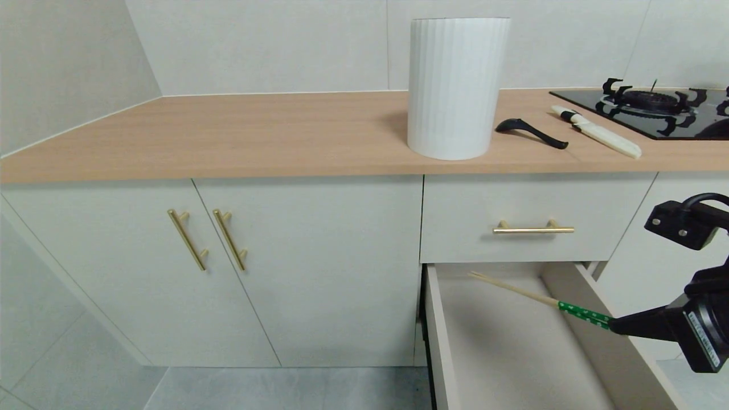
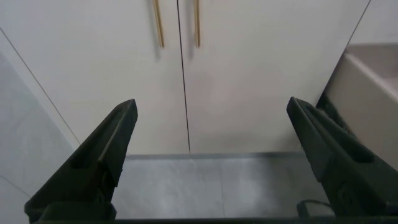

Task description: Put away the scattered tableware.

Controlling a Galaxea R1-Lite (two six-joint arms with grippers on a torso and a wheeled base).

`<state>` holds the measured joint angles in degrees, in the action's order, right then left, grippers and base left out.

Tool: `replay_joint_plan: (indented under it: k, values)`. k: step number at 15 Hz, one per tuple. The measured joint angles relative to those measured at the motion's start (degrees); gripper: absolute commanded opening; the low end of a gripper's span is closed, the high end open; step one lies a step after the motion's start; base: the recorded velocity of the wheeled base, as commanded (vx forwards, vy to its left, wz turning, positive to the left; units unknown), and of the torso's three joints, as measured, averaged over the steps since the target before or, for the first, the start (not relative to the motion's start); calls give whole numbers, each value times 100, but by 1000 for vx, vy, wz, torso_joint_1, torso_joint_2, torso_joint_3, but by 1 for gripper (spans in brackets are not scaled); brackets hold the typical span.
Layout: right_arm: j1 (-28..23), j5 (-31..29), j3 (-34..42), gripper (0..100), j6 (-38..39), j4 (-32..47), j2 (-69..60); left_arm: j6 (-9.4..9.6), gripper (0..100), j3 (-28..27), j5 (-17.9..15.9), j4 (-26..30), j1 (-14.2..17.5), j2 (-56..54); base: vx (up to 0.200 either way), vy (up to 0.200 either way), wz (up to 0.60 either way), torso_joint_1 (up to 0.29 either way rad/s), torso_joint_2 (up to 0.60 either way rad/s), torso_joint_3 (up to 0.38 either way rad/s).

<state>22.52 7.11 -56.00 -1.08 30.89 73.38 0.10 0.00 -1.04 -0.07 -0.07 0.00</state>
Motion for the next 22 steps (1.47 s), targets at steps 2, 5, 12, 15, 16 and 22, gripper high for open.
replay_joint_plan:
  k: [2, 5, 12, 15, 16, 22]
  values:
    - [5, 6, 5, 0, 0, -2, 29, 0, 100, 0, 0, -2, 0, 0, 0, 0, 0, -63, 273, 205]
    - [5, 6, 5, 0, -2, 0, 51, 0, 100, 0, 0, 0, -2, 0, 0, 0, 0, -16, 55, 32]
    - [5, -271, 24, 0, 2, -130, 463, 0, 100, 0, 0, 0, 0, 0, 0, 0, 0, 0, 0, 0]
    - [17, -522, -67, 0, 197, -273, 980, 0, 100, 0, -2, 0, 0, 0, 0, 0, 0, 0, 0, 0]
    - [50, -533, -102, 0, 410, -475, 1176, 0, 100, 0, -2, 0, -4, 0, 0, 0, 0, 0, 0, 0]
    - [269, -695, 24, 0, 1693, -2317, 2555, 0, 100, 0, 0, 0, 0, 0, 0, 0, 0, 0, 0, 0]
